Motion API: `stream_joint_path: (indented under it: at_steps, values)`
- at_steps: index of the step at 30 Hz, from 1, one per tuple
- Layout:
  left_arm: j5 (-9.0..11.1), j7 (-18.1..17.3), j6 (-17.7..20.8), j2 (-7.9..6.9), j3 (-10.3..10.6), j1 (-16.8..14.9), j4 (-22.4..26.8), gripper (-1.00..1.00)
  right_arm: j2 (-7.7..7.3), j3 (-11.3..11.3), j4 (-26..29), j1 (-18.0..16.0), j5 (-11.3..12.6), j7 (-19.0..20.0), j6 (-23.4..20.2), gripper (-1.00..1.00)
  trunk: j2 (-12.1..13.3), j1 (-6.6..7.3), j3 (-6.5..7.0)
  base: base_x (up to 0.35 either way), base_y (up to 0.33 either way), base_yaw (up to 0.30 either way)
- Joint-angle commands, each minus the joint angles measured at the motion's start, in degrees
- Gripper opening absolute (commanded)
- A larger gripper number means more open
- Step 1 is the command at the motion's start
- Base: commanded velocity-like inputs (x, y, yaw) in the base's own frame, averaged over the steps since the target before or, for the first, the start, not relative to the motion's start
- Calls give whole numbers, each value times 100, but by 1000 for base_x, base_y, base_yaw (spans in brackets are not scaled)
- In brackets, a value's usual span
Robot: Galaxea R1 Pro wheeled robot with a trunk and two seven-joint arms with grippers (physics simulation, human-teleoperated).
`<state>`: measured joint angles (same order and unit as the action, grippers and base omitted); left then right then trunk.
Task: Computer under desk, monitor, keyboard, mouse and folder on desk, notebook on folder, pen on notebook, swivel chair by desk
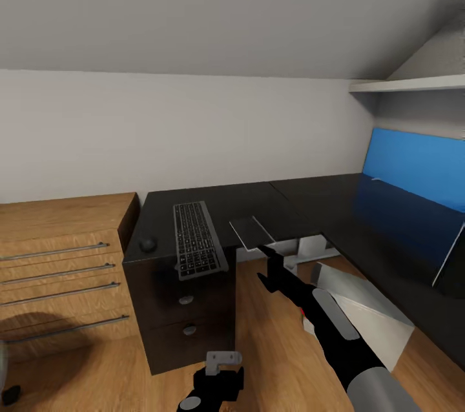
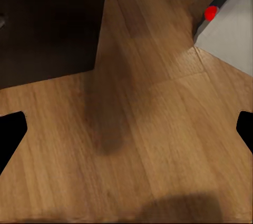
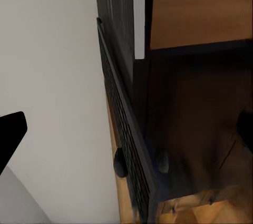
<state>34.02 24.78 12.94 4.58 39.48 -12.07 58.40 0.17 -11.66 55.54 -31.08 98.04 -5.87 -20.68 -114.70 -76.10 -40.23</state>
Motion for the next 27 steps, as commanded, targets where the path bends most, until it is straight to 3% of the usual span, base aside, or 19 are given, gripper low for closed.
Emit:
stream_joint_path:
  at_steps: [1,8,15,21,23,27]
  values:
    - [36,48,12,-4,11,-5,8,100,0,3,7,-3,58,-47,-3,100,-3,4,-6,-329,0,0]
    - [33,65,14,-43,-81,-4,5,100,-1,5,-18,-3,48,-60,6,100,-3,4,-6,-332,-44,0]
    - [20,60,8,-87,-415,-4,11,100,-15,12,-32,-3,42,-50,11,100,-3,4,-6,-287,-112,0]
    - [7,70,2,-210,-632,-3,-5,100,-69,14,-51,-3,-2,-27,12,100,-3,4,-6,-69,-33,0]
    - [14,70,1,-246,-644,-3,-49,100,-124,11,-108,2,-58,-24,9,100,77,48,30,-16,-8,0]
    - [22,70,5,-292,-664,-5,-321,100,-276,-6,-373,33,-444,-27,4,100,237,136,102,-7,-3,0]
